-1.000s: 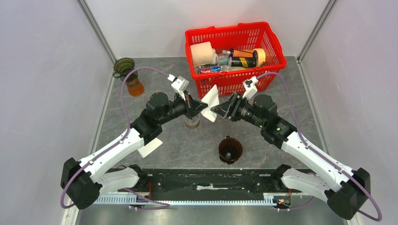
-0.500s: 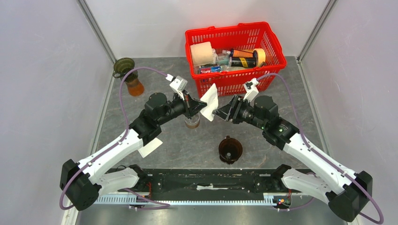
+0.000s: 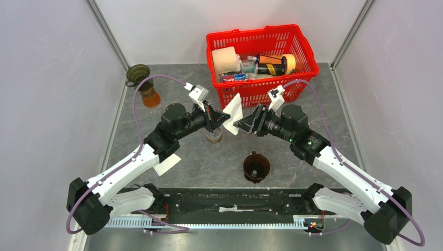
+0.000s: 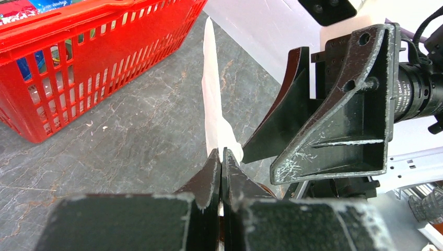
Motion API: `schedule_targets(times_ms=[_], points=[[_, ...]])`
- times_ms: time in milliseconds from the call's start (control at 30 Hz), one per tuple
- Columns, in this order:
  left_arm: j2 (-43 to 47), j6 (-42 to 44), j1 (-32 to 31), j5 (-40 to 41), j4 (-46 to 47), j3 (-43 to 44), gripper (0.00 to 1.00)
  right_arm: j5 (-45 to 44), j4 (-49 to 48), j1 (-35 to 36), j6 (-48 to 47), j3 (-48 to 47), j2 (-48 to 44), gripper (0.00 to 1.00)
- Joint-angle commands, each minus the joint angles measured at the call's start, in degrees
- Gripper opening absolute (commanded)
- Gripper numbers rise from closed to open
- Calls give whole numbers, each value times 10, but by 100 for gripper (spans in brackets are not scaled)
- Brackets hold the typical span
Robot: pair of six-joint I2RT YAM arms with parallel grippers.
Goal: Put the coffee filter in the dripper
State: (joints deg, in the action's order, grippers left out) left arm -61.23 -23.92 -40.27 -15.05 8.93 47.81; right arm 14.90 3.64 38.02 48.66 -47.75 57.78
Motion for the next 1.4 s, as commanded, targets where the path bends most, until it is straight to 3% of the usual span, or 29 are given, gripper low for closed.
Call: schedule_targets(times_ms=[0, 233, 533, 967, 1133, 1367], points=[[7, 17, -3, 10, 14, 1, 2, 10, -28, 0, 5, -24, -17, 61], [17, 10, -3, -1, 17, -2, 2, 9, -32, 0, 10, -19, 10, 61], [30, -8, -3, -31, 35, -15, 2, 11, -104, 0, 27, 3, 27, 61], [53, -21, -4, -33, 32, -18, 2, -15, -11, -3, 0, 18, -12, 60], [67, -28, -2, -56, 15, -18, 2, -1, 41, -4, -74, 14, -46, 56], [83, -24, -1, -153, 15, -12, 2, 37, 138, -5, -223, 36, -139, 55]])
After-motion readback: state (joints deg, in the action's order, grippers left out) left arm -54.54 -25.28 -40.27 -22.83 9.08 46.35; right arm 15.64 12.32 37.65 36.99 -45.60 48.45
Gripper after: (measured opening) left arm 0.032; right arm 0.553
